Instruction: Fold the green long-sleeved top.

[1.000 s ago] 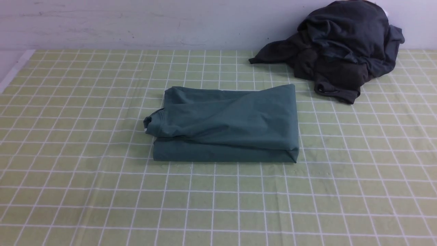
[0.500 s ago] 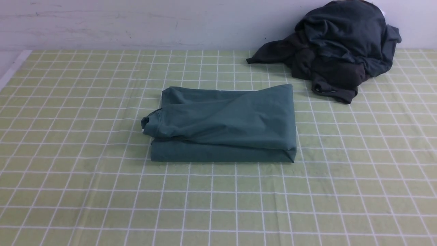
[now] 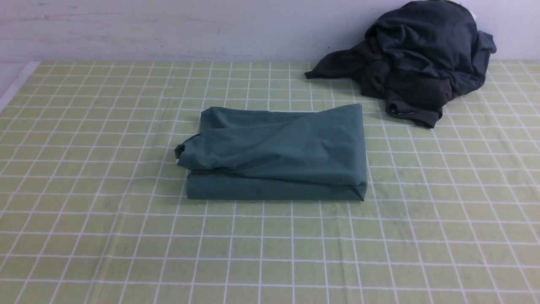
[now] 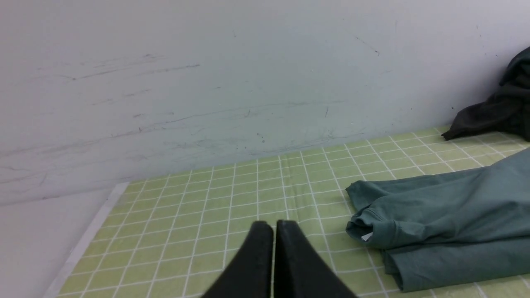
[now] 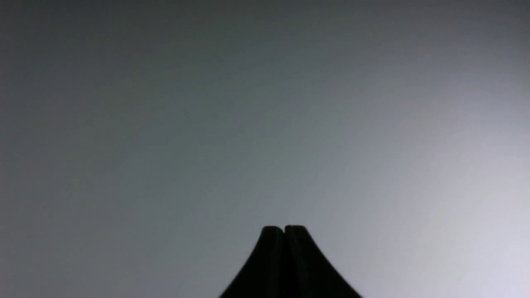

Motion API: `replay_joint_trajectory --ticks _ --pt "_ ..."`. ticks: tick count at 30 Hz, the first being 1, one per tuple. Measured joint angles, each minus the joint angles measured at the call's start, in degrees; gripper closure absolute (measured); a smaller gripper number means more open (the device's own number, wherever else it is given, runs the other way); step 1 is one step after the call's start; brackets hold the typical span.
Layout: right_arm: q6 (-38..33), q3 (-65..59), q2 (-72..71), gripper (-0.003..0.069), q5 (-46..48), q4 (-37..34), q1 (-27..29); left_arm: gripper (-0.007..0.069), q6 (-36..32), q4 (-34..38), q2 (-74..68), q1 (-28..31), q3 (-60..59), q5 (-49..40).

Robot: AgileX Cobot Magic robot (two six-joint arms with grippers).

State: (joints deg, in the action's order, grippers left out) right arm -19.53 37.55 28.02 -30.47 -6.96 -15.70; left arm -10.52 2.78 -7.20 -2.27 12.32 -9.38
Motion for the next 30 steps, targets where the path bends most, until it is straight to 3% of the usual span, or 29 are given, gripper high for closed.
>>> replay_joint_trajectory --ticks 8,14,21,27,30 --pt "0.00 -6.02 -20.02 0.0671 1.47 -0.67 15.25 0.0627 0.00 0.00 0.00 0.00 0.00 0.00" --pt "0.00 -6.35 -29.32 0.0671 -3.13 -3.95 21.38 0.0627 0.00 0.00 0.00 0.00 0.00 0.00" --pt "-0.97 -8.63 -29.32 0.0671 -13.11 -10.67 22.11 0.0627 0.00 0.00 0.00 0.00 0.00 0.00" --pt "-1.16 -23.29 -29.32 0.0671 -15.56 1.31 22.11 0.0627 0.00 0.00 0.00 0.00 0.00 0.00" --pt "-1.29 -31.47 -29.26 0.0671 -14.12 3.87 22.11 0.0627 0.00 0.00 0.00 0.00 0.00 0.00"
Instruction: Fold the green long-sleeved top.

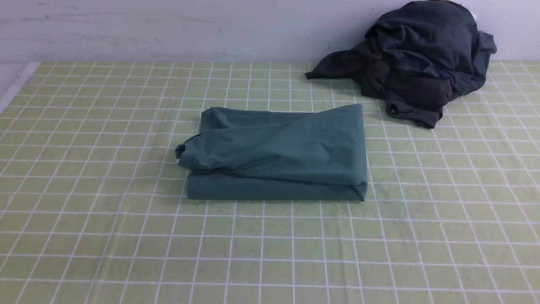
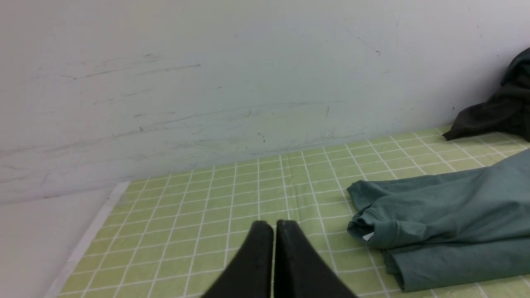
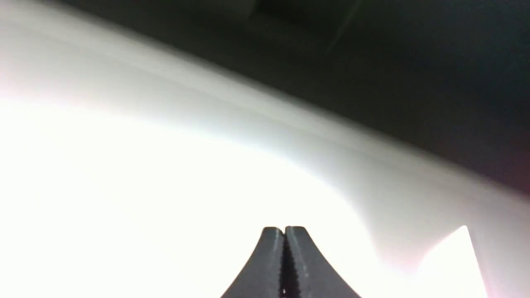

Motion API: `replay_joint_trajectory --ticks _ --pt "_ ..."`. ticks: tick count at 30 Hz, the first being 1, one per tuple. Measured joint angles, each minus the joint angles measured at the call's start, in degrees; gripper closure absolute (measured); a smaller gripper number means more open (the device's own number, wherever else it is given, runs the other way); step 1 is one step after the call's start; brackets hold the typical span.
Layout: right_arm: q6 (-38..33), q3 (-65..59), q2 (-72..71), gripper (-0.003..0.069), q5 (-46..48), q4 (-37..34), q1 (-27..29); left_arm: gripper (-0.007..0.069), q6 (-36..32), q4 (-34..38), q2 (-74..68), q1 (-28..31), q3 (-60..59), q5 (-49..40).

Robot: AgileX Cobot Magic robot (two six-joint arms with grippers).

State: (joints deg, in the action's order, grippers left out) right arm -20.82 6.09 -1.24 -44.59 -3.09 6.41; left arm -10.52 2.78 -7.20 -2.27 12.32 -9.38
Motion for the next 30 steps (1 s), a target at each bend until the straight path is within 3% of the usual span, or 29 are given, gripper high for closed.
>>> replay_joint_trajectory --ticks 6,18,24,30 --pt "0.00 -7.49 0.11 0.0671 8.74 -0.44 0.00 0.0627 0.06 0.00 0.00 0.00 0.00 0.06" --pt "5.19 -7.61 0.22 0.0671 53.66 -5.71 -0.32 0.0627 0.06 0.00 0.00 0.00 0.00 0.08" --pt "8.40 -7.52 0.28 0.0671 64.41 -3.02 -2.87 0.0627 0.06 0.00 0.00 0.00 0.00 0.13" --pt "9.27 -7.42 0.28 0.0671 65.44 -2.15 -3.52 0.0627 0.06 0.00 0.00 0.00 0.00 0.13"
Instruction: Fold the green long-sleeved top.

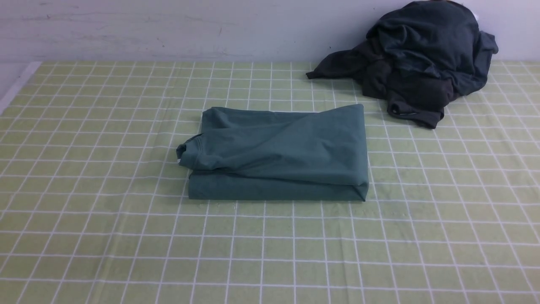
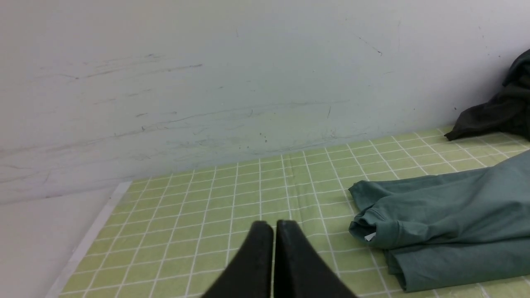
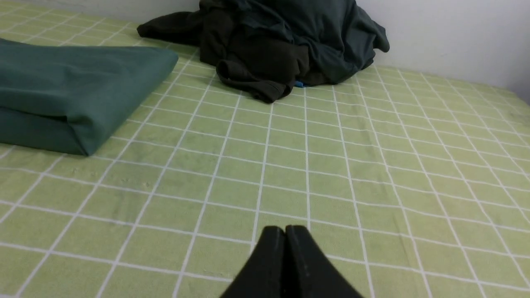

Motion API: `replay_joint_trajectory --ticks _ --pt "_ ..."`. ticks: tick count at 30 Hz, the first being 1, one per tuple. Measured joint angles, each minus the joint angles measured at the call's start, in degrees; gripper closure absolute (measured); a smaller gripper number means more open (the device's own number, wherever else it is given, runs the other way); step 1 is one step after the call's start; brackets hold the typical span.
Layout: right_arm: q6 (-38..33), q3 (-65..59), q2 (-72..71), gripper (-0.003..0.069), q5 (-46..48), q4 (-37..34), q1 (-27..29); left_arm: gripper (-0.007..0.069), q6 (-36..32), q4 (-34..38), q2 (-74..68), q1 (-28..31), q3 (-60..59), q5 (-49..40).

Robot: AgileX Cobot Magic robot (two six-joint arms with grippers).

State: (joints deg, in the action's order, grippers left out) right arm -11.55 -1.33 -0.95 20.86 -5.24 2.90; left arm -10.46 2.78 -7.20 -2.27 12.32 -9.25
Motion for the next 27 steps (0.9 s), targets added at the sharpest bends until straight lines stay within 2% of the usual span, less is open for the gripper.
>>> replay_joint_trajectory --ticks 19,27 --pt "0.08 0.00 0.00 0.0671 0.00 0.00 -0.16 0.0627 0.00 0.00 0.00 -0.05 -0.19 0.05" --pt "0.12 0.00 0.00 0.0671 0.05 0.00 -0.16 0.0627 0.00 0.00 7.50 -0.10 -11.48 3.49"
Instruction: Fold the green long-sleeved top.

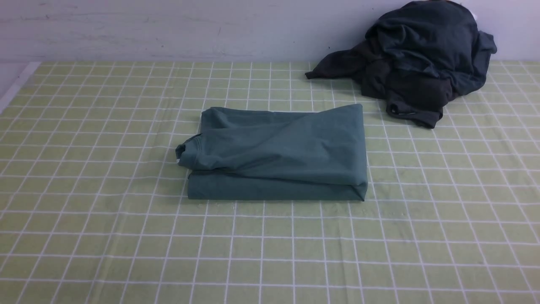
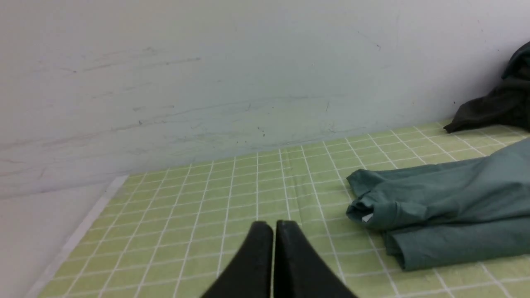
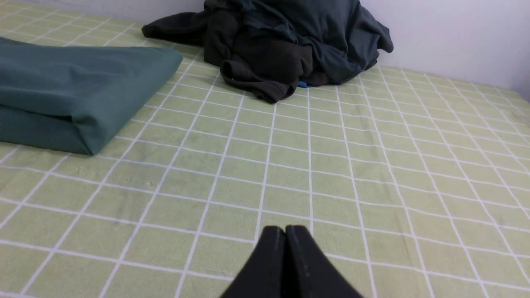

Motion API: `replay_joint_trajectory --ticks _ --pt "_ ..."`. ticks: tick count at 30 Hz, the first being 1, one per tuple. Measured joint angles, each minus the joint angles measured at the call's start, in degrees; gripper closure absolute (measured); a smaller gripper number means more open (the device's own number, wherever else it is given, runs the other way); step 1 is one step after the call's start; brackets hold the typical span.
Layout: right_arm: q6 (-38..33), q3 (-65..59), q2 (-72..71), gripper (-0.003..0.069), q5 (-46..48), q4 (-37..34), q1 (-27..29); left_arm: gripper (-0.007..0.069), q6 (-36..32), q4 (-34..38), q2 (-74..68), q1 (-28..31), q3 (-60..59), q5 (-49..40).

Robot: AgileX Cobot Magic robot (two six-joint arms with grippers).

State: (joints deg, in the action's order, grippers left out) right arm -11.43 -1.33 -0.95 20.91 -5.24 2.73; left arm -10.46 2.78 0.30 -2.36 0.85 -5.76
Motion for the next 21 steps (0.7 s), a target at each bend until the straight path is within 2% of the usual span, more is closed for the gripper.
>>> replay_joint_trajectory --ticks 4,5,7,21 --pt "0.02 0.02 0.00 0.0671 0.06 0.00 0.00 0.0627 0.00 0.00 0.32 -0.07 -2.25 -7.03" --pt "0.08 0.06 0.00 0.0671 0.17 0.05 0.00 0.0627 0.00 -0.11 0.32 -0.07 -2.48 -12.34" --pt "0.08 0.06 0.00 0.0671 0.17 0.11 0.00 0.0627 0.00 -0.21 0.32 -0.07 -2.20 -14.20" --pt "0.10 0.06 0.00 0.0671 0.19 0.12 0.00 0.0627 2.46 -0.36 0.32 -0.07 -1.97 -15.08"
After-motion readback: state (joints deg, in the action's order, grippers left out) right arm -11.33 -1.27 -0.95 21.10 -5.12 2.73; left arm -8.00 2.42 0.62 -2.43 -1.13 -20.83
